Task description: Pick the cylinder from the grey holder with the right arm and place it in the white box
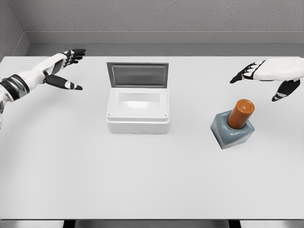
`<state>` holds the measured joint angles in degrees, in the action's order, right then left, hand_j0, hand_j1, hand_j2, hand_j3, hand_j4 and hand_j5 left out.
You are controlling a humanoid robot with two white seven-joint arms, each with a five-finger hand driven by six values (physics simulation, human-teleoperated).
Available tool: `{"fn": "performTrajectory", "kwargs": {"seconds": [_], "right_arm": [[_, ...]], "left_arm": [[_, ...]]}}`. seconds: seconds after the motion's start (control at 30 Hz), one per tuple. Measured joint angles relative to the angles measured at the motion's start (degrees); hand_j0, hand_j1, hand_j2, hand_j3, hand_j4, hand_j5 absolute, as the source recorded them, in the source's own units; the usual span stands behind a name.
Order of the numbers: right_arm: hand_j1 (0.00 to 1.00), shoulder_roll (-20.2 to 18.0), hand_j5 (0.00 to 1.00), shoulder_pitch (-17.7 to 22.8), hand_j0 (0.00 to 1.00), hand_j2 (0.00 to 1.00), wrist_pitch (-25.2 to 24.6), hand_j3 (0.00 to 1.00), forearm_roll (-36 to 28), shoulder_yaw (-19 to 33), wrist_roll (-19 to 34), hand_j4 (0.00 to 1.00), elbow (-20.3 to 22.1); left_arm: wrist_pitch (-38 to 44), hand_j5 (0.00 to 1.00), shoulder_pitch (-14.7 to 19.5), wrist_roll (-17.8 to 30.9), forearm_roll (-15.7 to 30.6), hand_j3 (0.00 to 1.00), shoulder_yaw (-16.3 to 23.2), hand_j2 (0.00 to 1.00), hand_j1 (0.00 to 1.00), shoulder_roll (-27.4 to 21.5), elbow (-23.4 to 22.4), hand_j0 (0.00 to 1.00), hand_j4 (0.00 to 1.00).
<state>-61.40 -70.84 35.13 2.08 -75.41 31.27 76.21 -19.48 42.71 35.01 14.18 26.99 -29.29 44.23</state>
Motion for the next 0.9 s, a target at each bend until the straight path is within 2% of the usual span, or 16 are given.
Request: {"fn": "performTrajectory", "kwargs": {"seconds": [0.27, 0.53, 0.9], "right_arm": [[1.00, -0.5, 1.00, 0.6, 1.00, 1.00, 0.0, 1.00, 0.1, -2.5, -1.8, 1.00, 3.0], [1.00, -1.6, 1.00, 1.1, 1.00, 1.00, 0.0, 1.00, 0.3, -4.0, -2.0, 1.00, 5.6], [1.00, 0.2, 1.00, 1.1, 1.00, 1.00, 0.0, 1.00, 0.6, -4.5, -1.9, 1.00, 5.7]], "left_arm": [[0.1, 1.00, 1.2, 0.0, 1.1, 1.00, 3.2, 1.00, 1.00, 0.1, 0.0, 1.00, 1.00], [1.9, 1.00, 1.9, 0.0, 0.6, 1.00, 3.3, 1.00, 1.00, 0.5, 0.2, 1.00, 1.00], [2.3, 1.00, 1.8, 0.0, 0.3, 1.00, 3.5, 1.00, 1.00, 0.5, 0.2, 1.00, 1.00]]}}
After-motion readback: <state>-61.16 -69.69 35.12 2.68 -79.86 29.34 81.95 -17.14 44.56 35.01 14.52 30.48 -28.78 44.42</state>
